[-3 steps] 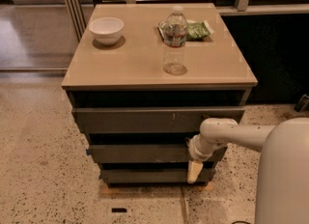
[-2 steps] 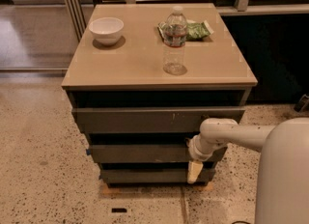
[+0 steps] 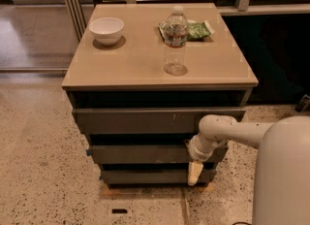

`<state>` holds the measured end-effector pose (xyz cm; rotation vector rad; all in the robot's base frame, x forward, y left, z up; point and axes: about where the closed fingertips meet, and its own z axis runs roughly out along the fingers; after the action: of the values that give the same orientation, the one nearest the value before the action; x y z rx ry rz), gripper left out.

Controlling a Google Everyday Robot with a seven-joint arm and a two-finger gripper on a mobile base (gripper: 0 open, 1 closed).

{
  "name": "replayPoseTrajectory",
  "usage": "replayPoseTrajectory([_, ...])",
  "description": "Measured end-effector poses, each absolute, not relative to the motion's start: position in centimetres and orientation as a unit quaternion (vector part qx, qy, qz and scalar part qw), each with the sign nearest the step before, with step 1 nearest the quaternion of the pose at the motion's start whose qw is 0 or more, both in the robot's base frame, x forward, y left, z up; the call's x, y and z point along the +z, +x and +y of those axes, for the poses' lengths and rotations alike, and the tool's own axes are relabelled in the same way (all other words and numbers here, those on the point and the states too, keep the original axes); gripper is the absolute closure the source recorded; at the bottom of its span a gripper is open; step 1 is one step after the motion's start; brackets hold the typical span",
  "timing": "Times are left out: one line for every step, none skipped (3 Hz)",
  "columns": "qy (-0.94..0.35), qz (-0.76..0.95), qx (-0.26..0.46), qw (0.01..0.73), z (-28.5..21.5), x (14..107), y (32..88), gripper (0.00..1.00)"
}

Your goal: Open middle drawer

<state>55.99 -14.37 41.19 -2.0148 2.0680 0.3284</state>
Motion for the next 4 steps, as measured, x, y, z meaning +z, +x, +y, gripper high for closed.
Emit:
replayPoseTrajectory([-0.687,0.709,0.126,0.1,-14.5,41.4,55.1,0.0])
replayPoseTrajectory([-0.684,0.71,0.144,0.081,-14.6,41.1,53.9,0.0])
replayPoseTrajectory([-0.682,0.71,0.163,0.067,-14.6,41.3,52.4,0.0])
replayPoseTrajectory([-0.681,0.708,0.175,0.061,-14.8,41.6,50.8,0.0])
